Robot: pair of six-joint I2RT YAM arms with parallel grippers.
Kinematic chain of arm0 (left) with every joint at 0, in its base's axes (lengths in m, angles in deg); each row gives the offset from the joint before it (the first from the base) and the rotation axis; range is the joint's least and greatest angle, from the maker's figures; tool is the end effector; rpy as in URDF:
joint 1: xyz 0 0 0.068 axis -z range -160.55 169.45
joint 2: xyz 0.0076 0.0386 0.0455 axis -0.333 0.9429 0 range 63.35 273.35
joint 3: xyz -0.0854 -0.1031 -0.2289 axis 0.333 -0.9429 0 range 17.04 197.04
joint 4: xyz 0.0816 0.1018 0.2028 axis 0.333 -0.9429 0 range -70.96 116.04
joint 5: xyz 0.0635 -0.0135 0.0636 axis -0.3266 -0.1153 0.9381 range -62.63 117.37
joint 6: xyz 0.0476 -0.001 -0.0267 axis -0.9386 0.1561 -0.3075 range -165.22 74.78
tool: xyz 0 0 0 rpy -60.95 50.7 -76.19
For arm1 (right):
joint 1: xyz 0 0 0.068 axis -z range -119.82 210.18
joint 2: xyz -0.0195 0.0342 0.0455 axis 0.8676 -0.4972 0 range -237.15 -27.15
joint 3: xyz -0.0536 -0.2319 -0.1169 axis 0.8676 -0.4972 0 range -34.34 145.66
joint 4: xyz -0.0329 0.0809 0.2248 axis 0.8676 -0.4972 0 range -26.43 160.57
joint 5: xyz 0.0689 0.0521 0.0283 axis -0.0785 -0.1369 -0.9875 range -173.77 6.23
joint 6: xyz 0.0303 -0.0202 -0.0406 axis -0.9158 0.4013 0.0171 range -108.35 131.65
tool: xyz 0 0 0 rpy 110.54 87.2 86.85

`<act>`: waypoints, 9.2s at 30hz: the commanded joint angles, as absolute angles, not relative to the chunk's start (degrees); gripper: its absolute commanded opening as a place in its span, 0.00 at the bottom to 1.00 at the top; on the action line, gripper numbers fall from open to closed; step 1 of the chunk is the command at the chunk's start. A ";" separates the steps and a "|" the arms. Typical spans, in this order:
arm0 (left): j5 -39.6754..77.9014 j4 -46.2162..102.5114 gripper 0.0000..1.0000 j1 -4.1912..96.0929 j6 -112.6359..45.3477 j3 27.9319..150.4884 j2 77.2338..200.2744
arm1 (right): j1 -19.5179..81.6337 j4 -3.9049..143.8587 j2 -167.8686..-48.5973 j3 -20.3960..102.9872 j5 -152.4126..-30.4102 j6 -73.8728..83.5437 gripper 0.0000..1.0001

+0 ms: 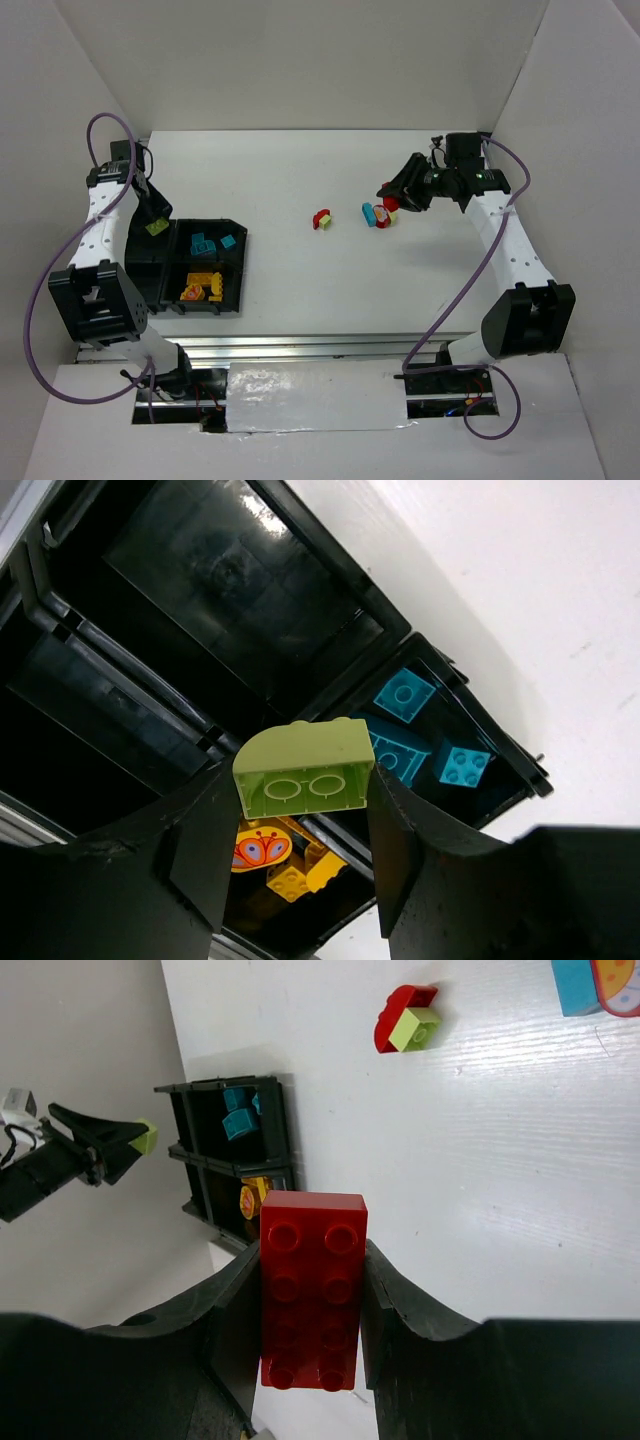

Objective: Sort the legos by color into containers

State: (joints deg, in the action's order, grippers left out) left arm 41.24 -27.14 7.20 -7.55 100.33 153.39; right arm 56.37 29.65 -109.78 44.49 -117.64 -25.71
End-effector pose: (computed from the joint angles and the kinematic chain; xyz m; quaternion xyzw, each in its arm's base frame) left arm 0.2950 0.0731 0.3081 -0.4330 0.8560 0.0570 0.2768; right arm 0.2860 0.0395 0.3391 0.1474 0.8777 0.3811 0.2502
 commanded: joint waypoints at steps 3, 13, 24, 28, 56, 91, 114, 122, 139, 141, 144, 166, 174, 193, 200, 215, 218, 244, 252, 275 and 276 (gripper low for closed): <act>44.86 -28.36 0.00 7.24 -3.48 104.31 158.00 | 54.12 26.37 -110.03 49.68 -115.41 -20.88 0.00; 47.50 -28.36 0.00 3.64 -3.91 105.11 160.64 | 46.21 21.79 -111.88 54.00 -115.41 -11.55 0.00; 48.73 -30.91 0.07 2.14 -3.39 109.06 165.48 | 44.81 23.20 -112.06 54.87 -118.57 -10.06 0.00; 50.22 -32.05 0.09 1.09 -3.30 110.29 165.39 | 44.63 24.07 -112.14 53.47 -118.84 -9.71 0.00; 24.65 -20.86 0.98 3.00 -9.70 108.55 157.33 | 41.56 23.28 -116.27 57.33 -121.12 -9.44 0.00; 4.71 33.24 0.99 56.01 -33.90 95.18 143.33 | 49.55 34.36 -111.09 51.35 -131.76 -37.65 0.00; 9.35 38.08 1.00 60.76 -37.58 96.49 149.83 | 47.53 45.35 -109.50 52.67 -142.04 -37.66 0.00; 9.97 39.31 1.00 60.76 -37.31 98.17 149.48 | 46.91 46.58 -110.12 51.53 -143.54 -38.01 0.00; 9.79 38.17 0.27 60.76 -37.23 97.02 148.78 | 46.39 48.42 -110.38 51.53 -145.47 -38.36 0.00; 10.23 37.91 0.07 60.76 -36.61 97.72 148.86 | 46.39 48.60 -110.47 51.35 -145.73 -38.62 0.03; 11.03 37.47 0.00 60.76 -36.26 98.34 148.78 | 46.30 48.95 -110.39 51.09 -146.17 -38.53 0.43; 31.40 26.68 0.00 53.74 -32.93 88.76 144.03 | 54.64 30.78 -107.92 48.18 -126.34 -35.55 1.00; 63.12 -8.88 0.00 38.13 -7.33 93.67 144.12 | 57.11 30.84 -105.82 45.39 -125.60 -34.40 1.00; 60.16 -33.54 0.00 0.73 15.42 83.75 142.79 | 53.24 31.63 -108.98 45.38 -128.06 -28.43 1.00; 59.81 -30.74 0.00 0.03 15.59 84.54 146.58 | 53.24 30.58 -109.42 46.87 -128.16 -26.41 1.00; 61.47 -32.23 0.74 -0.15 16.30 85.68 146.76 | 53.15 29.79 -113.28 50.21 -129.03 -26.32 1.00; 61.48 -32.58 0.89 -0.24 16.74 85.16 145.88 | 52.71 29.27 -114.33 51.44 -129.12 -26.23 1.00; 28.72 -0.68 0.99 40.44 -26.92 114.33 169.59 | 53.15 18.46 -111.98 58.92 -107.16 -25.88 1.00; 24.39 -1.30 0.98 49.59 -33.10 128.93 187.78 | 53.86 21.44 -106.61 51.72 -111.71 -25.79 1.00; 31.33 -3.22 0.66 53.46 -32.13 126.12 195.18 | 53.94 23.64 -104.49 47.57 -115.58 -25.26 1.00; 31.24 -3.14 0.67 53.47 -32.22 125.07 195.01 | 53.86 23.64 -105.02 47.75 -115.67 -25.26 1.00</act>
State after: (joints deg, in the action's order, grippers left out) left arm 30.66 -2.56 53.36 -31.68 126.66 194.41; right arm 53.70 21.41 -104.34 46.54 -113.94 -26.11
